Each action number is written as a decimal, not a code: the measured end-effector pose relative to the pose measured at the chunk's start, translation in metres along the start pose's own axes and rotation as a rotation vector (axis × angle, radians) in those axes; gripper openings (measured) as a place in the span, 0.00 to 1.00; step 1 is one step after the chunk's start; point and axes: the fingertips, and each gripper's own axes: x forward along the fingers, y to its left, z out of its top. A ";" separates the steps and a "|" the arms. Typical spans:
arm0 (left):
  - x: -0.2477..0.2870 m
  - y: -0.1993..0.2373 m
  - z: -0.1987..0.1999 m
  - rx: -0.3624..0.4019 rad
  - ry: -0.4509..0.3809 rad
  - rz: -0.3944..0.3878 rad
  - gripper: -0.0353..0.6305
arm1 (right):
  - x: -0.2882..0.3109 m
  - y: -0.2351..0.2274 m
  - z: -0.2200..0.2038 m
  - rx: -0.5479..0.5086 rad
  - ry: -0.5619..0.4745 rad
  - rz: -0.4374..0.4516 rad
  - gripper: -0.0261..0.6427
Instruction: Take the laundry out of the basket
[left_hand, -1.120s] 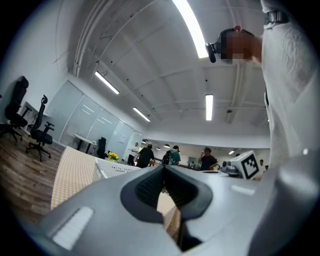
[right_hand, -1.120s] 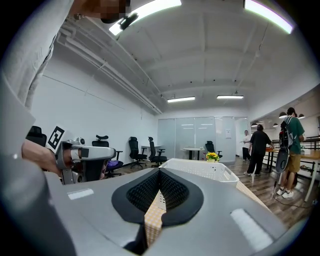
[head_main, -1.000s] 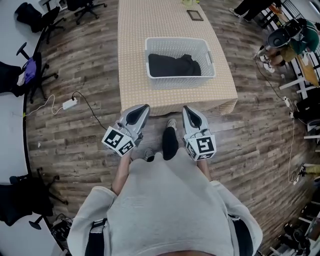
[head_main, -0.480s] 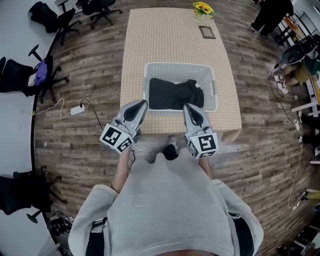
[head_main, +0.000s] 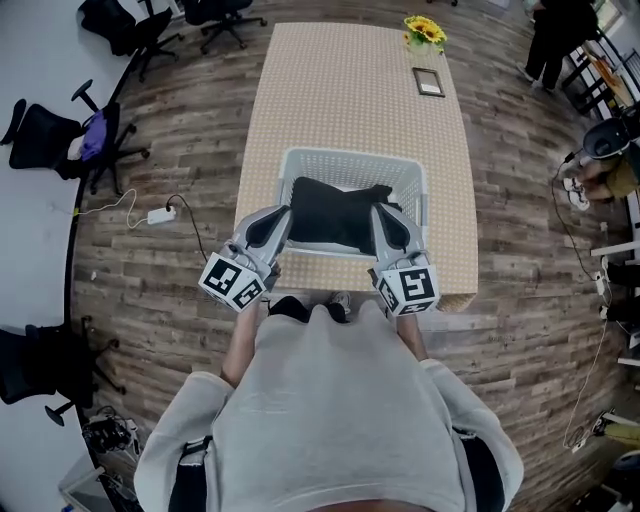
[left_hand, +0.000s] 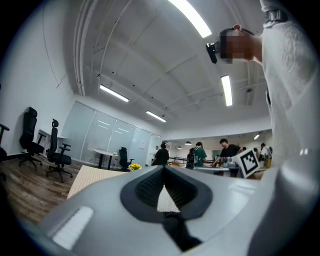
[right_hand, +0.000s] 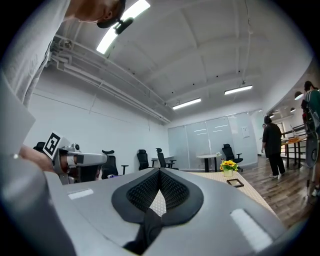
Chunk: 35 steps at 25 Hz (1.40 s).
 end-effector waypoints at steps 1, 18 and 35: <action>0.002 0.004 -0.001 -0.003 0.003 0.005 0.06 | 0.003 -0.002 -0.002 0.007 0.003 -0.002 0.04; 0.051 0.076 -0.007 -0.043 0.038 -0.044 0.06 | 0.048 -0.044 -0.022 0.053 0.107 -0.125 0.04; 0.058 0.152 -0.073 -0.192 0.143 -0.009 0.06 | 0.093 -0.033 -0.083 -0.392 0.472 -0.009 0.04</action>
